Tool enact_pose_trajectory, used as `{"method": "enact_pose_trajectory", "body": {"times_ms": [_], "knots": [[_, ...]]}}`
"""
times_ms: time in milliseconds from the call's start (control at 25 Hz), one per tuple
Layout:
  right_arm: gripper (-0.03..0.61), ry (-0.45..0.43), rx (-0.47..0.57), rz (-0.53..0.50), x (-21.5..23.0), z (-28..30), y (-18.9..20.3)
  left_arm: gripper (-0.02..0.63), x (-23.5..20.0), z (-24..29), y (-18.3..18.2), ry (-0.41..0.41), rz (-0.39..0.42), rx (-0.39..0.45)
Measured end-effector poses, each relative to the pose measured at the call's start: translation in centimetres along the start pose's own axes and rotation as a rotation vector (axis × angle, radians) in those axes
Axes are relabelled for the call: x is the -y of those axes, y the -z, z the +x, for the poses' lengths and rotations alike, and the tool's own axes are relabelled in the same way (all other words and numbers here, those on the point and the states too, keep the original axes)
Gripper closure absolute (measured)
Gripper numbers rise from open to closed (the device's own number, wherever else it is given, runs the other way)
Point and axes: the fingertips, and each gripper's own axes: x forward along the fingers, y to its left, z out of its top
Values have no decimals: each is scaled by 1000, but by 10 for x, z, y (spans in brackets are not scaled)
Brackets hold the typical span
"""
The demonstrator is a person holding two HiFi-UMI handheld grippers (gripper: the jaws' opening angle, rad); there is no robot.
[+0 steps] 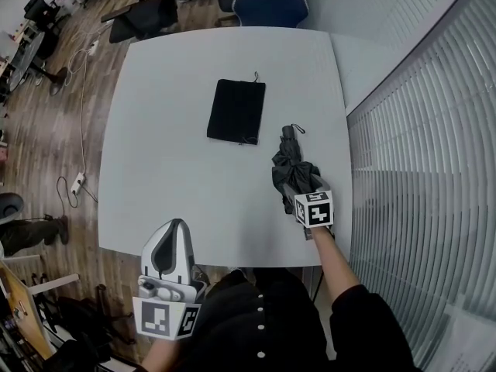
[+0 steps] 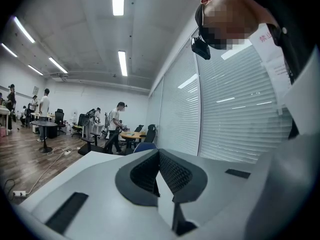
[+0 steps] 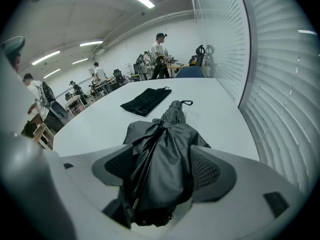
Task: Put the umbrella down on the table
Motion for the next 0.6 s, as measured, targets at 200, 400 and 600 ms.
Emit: {"method": "enact_pose_trajectory", "body": {"times_ms": [200, 400, 600], "knots": [[232, 29, 68, -30, 5, -34, -15, 598, 3, -4, -9, 22, 4, 40], [435, -11, 206, 4, 2, -79, -42, 598, 5, -5, -15, 42, 11, 77], [538, -75, 380, 44, -15, -136, -77, 598, 4, -11, -19, 56, 16, 104]]}}
